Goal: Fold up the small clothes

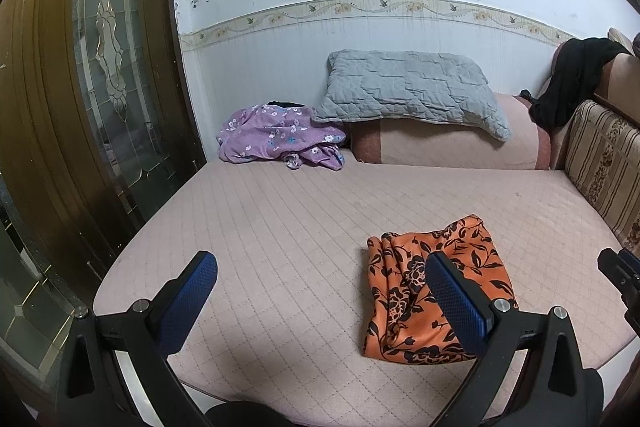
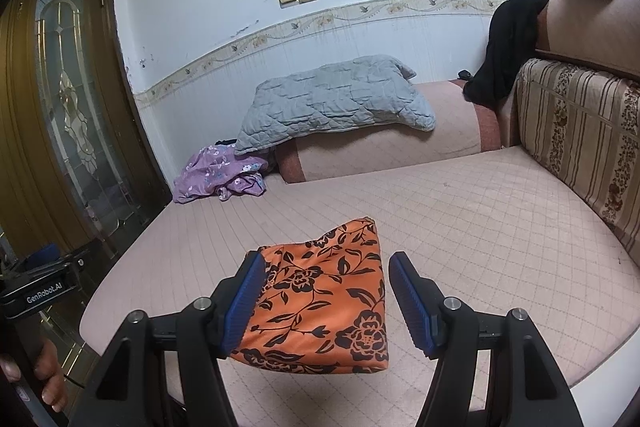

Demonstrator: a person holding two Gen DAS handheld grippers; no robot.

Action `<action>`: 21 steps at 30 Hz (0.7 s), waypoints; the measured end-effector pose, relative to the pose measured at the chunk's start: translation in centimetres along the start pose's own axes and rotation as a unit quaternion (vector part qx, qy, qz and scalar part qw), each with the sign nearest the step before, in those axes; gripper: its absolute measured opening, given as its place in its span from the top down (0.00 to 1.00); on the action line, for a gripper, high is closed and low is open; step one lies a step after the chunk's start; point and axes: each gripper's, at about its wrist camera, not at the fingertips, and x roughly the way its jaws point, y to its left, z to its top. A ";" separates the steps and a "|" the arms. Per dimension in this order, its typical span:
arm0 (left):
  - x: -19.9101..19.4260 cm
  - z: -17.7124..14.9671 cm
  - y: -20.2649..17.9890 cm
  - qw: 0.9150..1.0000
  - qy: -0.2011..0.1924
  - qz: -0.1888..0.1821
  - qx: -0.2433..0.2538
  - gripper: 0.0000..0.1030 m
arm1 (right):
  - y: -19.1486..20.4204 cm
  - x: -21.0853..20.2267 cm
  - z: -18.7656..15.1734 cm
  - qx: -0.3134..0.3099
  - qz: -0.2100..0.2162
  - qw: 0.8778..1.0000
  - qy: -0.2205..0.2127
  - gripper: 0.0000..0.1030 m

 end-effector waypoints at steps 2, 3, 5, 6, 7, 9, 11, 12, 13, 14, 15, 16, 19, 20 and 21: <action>-0.1 0.0 0.0 1.000 0.000 -0.002 -0.001 0.00 | 0.1 -0.1 0.1 -0.002 0.001 1.000 -0.003 0.34; -0.2 0.0 0.1 1.000 0.000 -0.004 -0.001 0.00 | 0.2 -0.2 0.1 -0.002 0.002 1.000 -0.004 0.34; -0.5 0.0 0.1 1.000 -0.003 -0.005 -0.001 0.00 | 0.2 -0.4 0.2 -0.003 0.002 1.000 -0.005 0.34; -0.7 0.0 0.1 1.000 -0.006 -0.006 -0.001 0.00 | 0.2 -0.4 0.2 -0.004 0.003 1.000 -0.006 0.34; -0.8 0.1 0.1 1.000 -0.007 -0.006 -0.001 0.00 | 0.3 -0.5 0.3 -0.005 0.003 1.000 -0.007 0.34; -1.0 0.1 0.1 1.000 -0.010 -0.008 0.001 0.00 | 0.3 -0.6 0.3 -0.007 0.002 1.000 -0.008 0.34; -1.2 0.3 0.2 1.000 -0.013 -0.008 0.000 0.00 | 0.4 -0.7 0.3 -0.009 0.001 1.000 -0.010 0.34; -1.2 0.4 0.2 1.000 -0.014 -0.010 -0.001 0.00 | 0.4 -0.6 0.4 -0.009 0.001 1.000 -0.010 0.34; -1.2 0.4 0.3 1.000 -0.014 -0.010 -0.001 0.00 | 0.5 -0.6 0.4 -0.011 0.001 1.000 -0.010 0.34; -1.2 0.5 0.3 1.000 -0.015 -0.011 -0.002 0.00 | 0.5 -0.6 0.5 -0.012 0.000 1.000 -0.011 0.34; -1.1 0.7 0.3 1.000 -0.015 -0.012 -0.003 0.00 | 0.6 -0.6 0.6 -0.015 -0.001 1.000 -0.013 0.34; -1.1 0.8 0.4 1.000 -0.015 -0.014 -0.004 0.00 | 0.7 -0.6 0.7 -0.017 -0.002 1.000 -0.014 0.34; -0.8 1.2 0.4 1.000 -0.017 -0.015 -0.005 0.00 | 0.9 -0.4 1.4 -0.026 -0.006 0.999 -0.021 0.34; -0.7 1.4 0.4 1.000 -0.018 -0.015 -0.005 0.00 | 1.0 -0.4 1.7 -0.028 -0.007 0.999 -0.023 0.34; -0.5 1.5 0.4 1.000 -0.018 -0.016 -0.005 0.00 | 1.0 -0.3 1.9 -0.030 -0.007 0.999 -0.024 0.34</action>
